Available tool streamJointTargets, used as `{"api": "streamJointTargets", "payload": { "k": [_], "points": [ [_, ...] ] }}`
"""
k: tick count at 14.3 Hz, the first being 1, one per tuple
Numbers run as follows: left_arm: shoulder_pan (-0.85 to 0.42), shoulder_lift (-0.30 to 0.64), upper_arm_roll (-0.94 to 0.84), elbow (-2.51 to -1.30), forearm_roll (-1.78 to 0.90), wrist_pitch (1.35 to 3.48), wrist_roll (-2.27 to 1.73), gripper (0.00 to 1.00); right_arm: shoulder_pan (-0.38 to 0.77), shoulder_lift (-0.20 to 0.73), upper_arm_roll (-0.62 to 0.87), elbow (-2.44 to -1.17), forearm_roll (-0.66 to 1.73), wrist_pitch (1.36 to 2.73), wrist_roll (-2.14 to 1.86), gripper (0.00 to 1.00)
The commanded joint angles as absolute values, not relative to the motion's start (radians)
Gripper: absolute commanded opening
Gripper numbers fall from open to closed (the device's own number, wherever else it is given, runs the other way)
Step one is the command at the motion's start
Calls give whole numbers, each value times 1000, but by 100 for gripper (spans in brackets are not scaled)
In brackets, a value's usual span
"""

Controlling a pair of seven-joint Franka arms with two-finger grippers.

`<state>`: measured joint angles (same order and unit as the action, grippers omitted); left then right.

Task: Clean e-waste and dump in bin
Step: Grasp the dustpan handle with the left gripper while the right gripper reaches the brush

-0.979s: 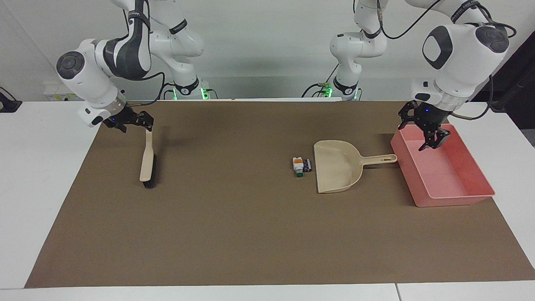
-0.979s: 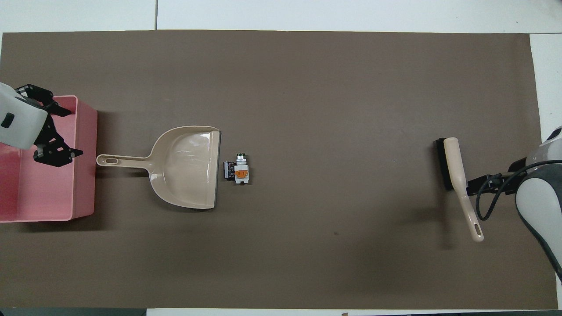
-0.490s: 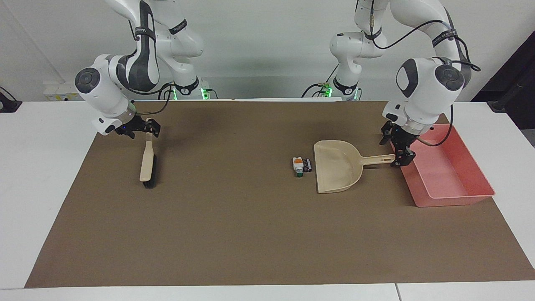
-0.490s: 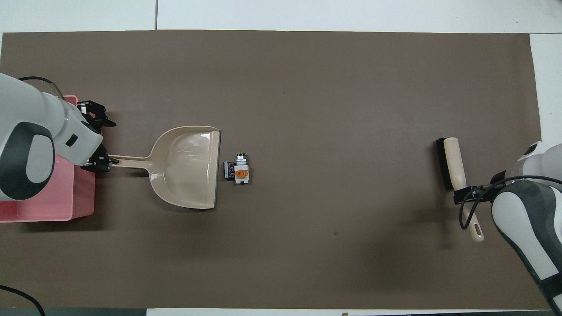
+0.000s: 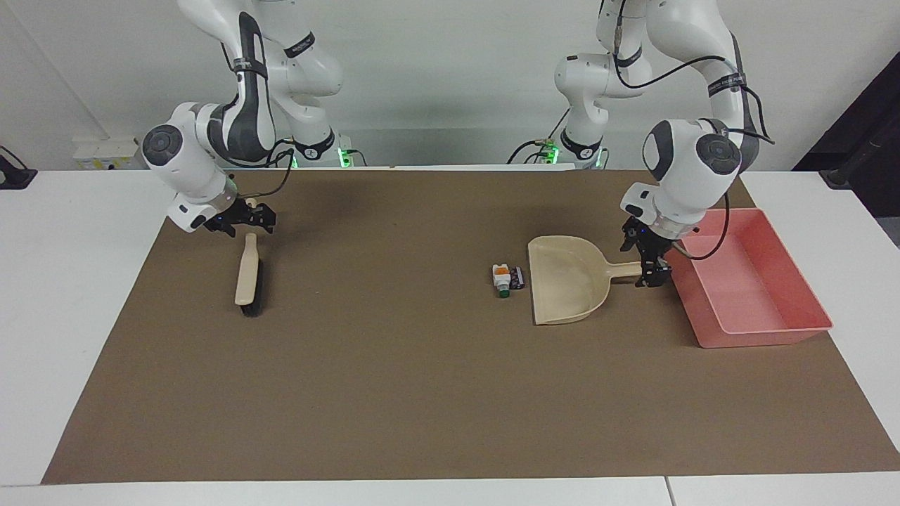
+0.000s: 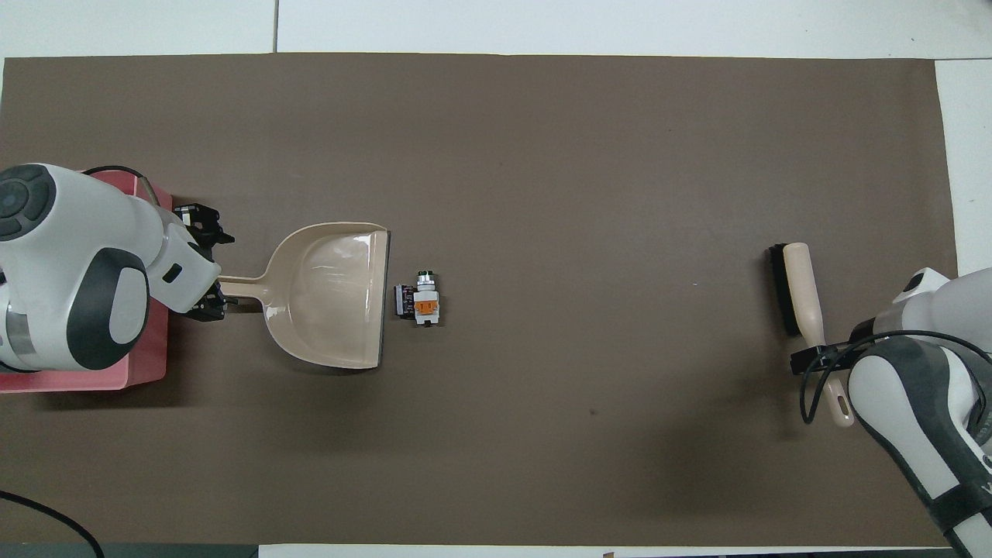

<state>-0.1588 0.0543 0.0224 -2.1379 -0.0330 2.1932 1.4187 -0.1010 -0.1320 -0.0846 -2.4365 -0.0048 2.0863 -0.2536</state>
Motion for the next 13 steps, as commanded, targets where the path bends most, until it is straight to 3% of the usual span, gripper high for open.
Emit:
{"api": "streamJointTargets", "payload": {
  "k": [1,5,13],
  "points": [
    [-166,41,34,-2187,-31,2249,1433,97,-118,-147,-78,-2465,-5,2109,-290,88],
    [-164,48,34,-2215,-26,2272,1437,97,-140,-150,-78,-2473,-5,2109,-327,85],
    [-166,29,34,-2267,-21,2306,1437,93,-141,-150,-78,-2473,-5,2106,-330,61]
  ]
}}
